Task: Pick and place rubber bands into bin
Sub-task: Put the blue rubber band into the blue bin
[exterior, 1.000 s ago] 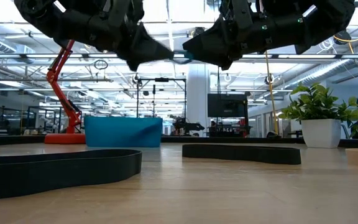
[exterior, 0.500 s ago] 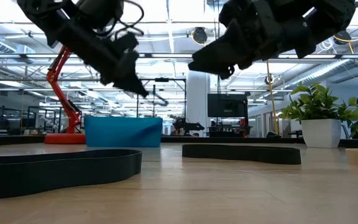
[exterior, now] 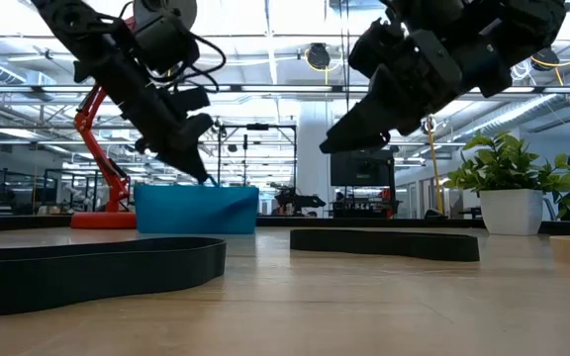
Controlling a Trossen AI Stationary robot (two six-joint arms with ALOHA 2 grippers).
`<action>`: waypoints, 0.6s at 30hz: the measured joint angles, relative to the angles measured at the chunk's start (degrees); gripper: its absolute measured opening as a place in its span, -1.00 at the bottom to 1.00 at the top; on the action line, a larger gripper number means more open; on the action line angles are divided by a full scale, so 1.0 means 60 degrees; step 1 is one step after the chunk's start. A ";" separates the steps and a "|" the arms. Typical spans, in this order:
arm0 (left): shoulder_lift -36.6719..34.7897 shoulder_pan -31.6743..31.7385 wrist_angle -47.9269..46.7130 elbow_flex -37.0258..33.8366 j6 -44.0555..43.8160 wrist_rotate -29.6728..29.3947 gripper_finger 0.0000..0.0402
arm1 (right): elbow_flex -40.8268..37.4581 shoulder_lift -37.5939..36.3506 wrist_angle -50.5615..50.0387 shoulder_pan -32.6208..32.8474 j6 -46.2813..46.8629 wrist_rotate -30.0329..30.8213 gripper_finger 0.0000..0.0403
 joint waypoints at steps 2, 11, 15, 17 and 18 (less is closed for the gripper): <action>0.0000 0.0095 -0.0244 0.0000 -0.0184 0.0141 -0.93 | 0.0000 0.0000 -0.0103 0.0000 0.0000 0.0004 -0.09; 0.0000 0.0327 -0.0973 0.0000 -0.0439 0.0508 -0.90 | 0.0000 0.0000 -0.0142 0.0000 -0.0025 0.0015 -0.09; 0.0000 0.0324 -0.1037 0.0000 -0.0363 0.0493 -0.88 | 0.0000 0.0000 -0.0142 0.0000 -0.0029 0.0011 -0.09; 0.0000 0.0324 -0.1012 0.0000 -0.0365 0.0493 -0.88 | 0.0000 0.0000 -0.0138 0.0000 -0.0031 0.0011 -0.09; 0.0000 0.0324 -0.1009 0.0000 -0.0369 0.0490 -0.89 | 0.0000 0.0000 -0.0138 0.0000 -0.0029 0.0007 -0.09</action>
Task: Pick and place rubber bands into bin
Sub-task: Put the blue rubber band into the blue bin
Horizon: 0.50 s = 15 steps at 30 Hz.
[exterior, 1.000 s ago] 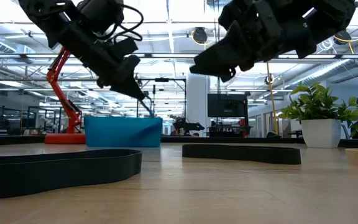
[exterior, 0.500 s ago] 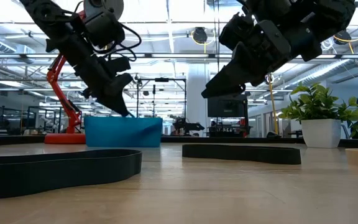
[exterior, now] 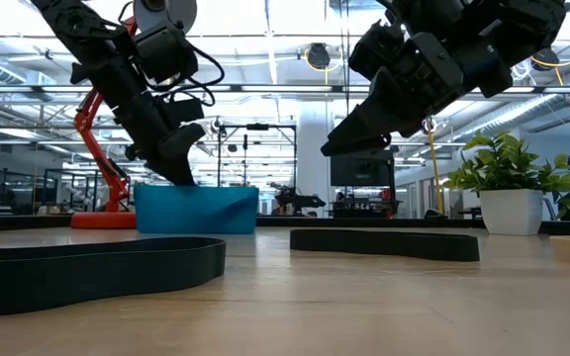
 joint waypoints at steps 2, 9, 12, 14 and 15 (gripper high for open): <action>0.0000 0.0000 0.0003 0.0000 0.0006 -0.0004 -0.92 | 0.0000 0.0000 -0.0004 0.0000 0.0000 0.0000 -0.09; 0.0004 0.0000 0.0017 0.0000 0.0051 -0.0007 -0.94 | 0.0000 0.0000 0.0000 0.0000 -0.0004 -0.0007 -0.09; 0.0004 0.0000 0.0017 0.0000 0.0172 -0.0007 -0.86 | 0.0000 0.0000 0.0000 0.0000 0.0000 -0.0007 -0.09; 0.0004 0.0000 0.0020 0.0000 0.0244 -0.0008 -0.81 | 0.0000 0.0000 0.0000 0.0000 -0.0004 -0.0007 -0.09; 0.0004 0.0000 0.0024 -0.0004 0.0243 -0.0008 -0.79 | 0.0000 0.0000 -0.0004 0.0000 -0.0004 -0.0007 -0.09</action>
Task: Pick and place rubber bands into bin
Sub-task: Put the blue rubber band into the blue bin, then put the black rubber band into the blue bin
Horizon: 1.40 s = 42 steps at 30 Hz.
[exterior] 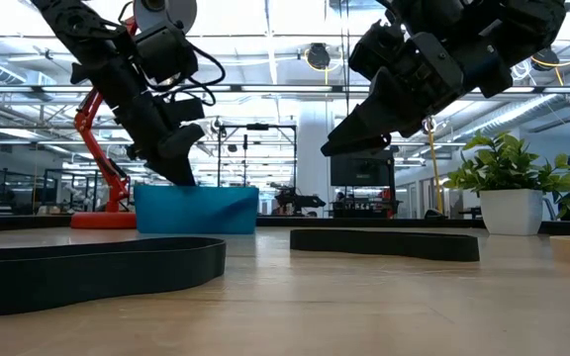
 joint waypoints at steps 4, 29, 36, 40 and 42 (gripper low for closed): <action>0.0000 0.0000 0.0254 -0.0004 -0.0029 -0.0003 -0.68 | 0.0000 0.0000 0.0000 0.0000 0.0000 -0.0004 -0.09; 0.0000 -0.0011 0.0500 -0.0004 0.0229 0.0208 -0.33 | -0.0004 0.0303 -0.0840 0.0977 0.0818 0.1537 -0.09; 0.0000 -0.0011 0.0518 -0.0004 0.0193 0.0211 -0.33 | -0.0004 0.1541 -0.0536 0.0994 0.1002 0.1498 -0.09; 0.0000 -0.0015 0.0530 -0.0004 0.0197 0.0212 -0.33 | -0.0004 0.1953 -0.0273 0.0998 0.1044 0.1452 -0.09; 0.0000 -0.0011 0.0544 -0.0004 0.0197 0.0212 -0.33 | -0.0004 0.2080 -0.0228 0.0997 0.1057 0.1173 -0.10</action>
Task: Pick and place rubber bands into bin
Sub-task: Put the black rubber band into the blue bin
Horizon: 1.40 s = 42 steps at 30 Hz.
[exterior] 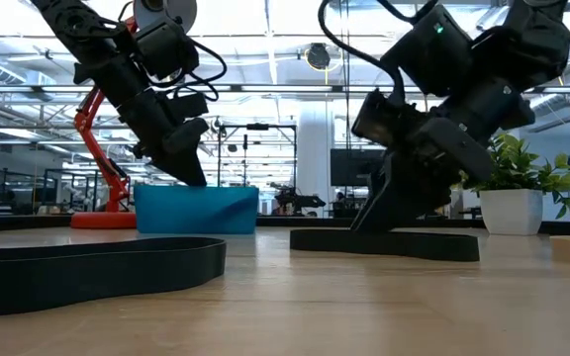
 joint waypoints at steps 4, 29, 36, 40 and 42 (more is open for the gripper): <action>0.0000 0.0000 0.0004 0.0000 0.0000 0.0051 -0.33 | 0.0004 0.0099 0.0047 -0.0002 0.0393 -0.0175 -0.22; 0.0004 -0.0341 0.3556 0.0000 0.0370 0.2724 -0.33 | 0.0000 -0.2041 0.0545 -0.0162 -0.2081 0.0124 -0.99; 0.0004 -0.1003 0.5343 0.0000 0.0782 0.5130 -0.33 | 0.0000 -0.2711 0.0776 -0.0314 -0.3063 0.0522 -1.00; 0.0004 -0.1500 0.5366 0.0000 0.0641 0.5149 -0.33 | 0.0000 -0.2755 0.1672 -0.0319 -0.3677 0.0853 -1.00; 0.0004 -0.1761 0.5370 0.0000 0.0752 0.4956 -0.33 | 0.0000 -0.2743 0.2053 -0.0319 -0.3892 0.0825 -1.00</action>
